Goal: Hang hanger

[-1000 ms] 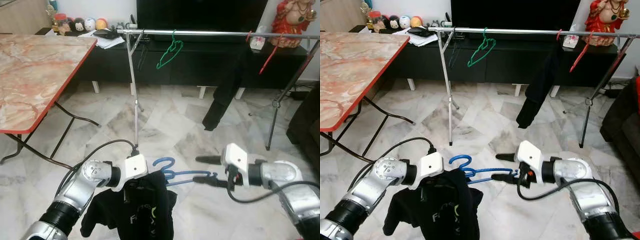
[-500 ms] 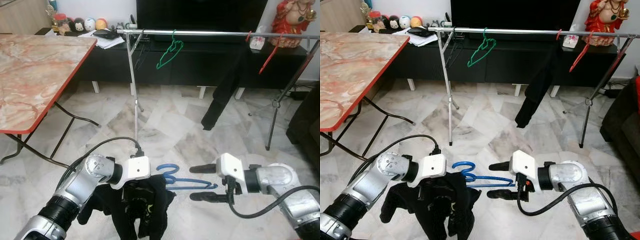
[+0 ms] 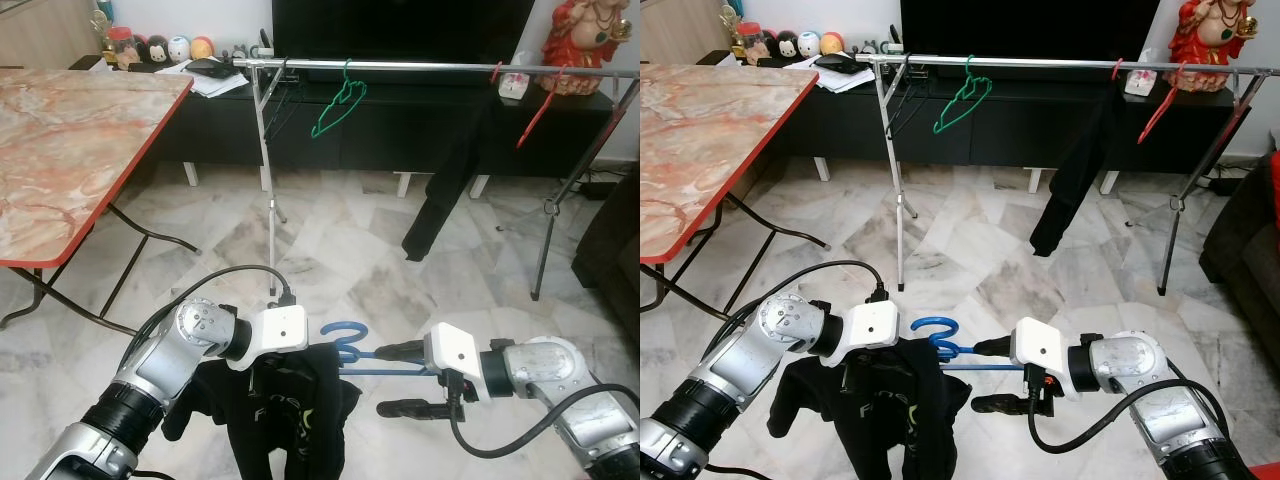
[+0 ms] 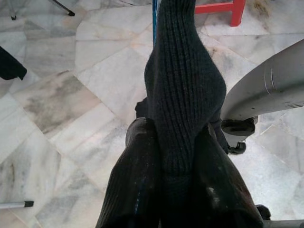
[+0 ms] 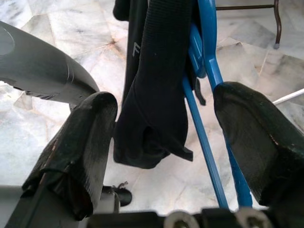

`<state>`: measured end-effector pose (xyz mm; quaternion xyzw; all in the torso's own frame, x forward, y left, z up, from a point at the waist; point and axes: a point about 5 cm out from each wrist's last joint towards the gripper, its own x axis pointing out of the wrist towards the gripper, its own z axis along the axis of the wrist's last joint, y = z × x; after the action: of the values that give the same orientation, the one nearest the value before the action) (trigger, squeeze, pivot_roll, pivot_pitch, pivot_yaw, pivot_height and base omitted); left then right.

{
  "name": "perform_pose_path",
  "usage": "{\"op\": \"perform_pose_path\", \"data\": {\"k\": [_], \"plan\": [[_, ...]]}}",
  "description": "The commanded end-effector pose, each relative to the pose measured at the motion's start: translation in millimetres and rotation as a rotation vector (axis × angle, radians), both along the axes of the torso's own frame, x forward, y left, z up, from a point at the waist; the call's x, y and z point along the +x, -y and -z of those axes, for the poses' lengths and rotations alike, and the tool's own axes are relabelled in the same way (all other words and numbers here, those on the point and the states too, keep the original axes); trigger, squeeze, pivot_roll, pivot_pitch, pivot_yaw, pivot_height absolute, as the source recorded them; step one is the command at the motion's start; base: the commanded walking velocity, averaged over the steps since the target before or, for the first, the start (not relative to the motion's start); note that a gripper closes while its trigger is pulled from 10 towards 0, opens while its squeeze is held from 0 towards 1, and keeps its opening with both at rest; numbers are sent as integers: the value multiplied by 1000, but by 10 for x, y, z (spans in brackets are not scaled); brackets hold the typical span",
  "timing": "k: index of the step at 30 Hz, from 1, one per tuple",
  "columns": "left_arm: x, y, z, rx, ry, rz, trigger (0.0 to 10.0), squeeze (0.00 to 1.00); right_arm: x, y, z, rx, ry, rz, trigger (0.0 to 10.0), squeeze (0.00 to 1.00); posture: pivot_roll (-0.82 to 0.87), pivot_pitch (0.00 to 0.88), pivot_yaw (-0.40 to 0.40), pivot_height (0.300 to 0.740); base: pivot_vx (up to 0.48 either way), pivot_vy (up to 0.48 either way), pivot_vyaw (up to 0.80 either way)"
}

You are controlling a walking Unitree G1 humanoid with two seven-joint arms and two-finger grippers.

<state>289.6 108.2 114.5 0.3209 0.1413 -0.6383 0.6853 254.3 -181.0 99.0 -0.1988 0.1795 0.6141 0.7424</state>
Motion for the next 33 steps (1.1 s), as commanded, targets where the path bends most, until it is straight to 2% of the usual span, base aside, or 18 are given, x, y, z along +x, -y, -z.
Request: {"op": "perform_pose_path", "data": {"k": [1,12,15,21,26,33], "plan": [[11,116,-158,-32,52,50,10000,0,12,-54,-5,2,27,-13,10000,0,-76,0,-58,740,0,0,0],[-24,153,-153,-43,37,63,10000,0,68,-87,-2,7,65,4,10000,0,-74,0,-61,740,0,0,0],[-20,158,-152,-47,38,60,10000,0,99,-88,41,-31,90,15,10000,0,-72,0,-61,740,0,0,0],[-12,172,-165,-54,39,53,10000,0,133,-119,42,-41,136,14,10000,0,-73,0,-62,740,0,0,0],[-24,192,-171,-59,36,56,10000,0,194,-153,24,-22,173,41,10000,0,-72,0,-63,740,0,0,0],[-31,191,-171,-59,36,58,10000,0,198,-176,47,-16,180,28,10000,0,-70,0,-63,740,0,0,0]]}}
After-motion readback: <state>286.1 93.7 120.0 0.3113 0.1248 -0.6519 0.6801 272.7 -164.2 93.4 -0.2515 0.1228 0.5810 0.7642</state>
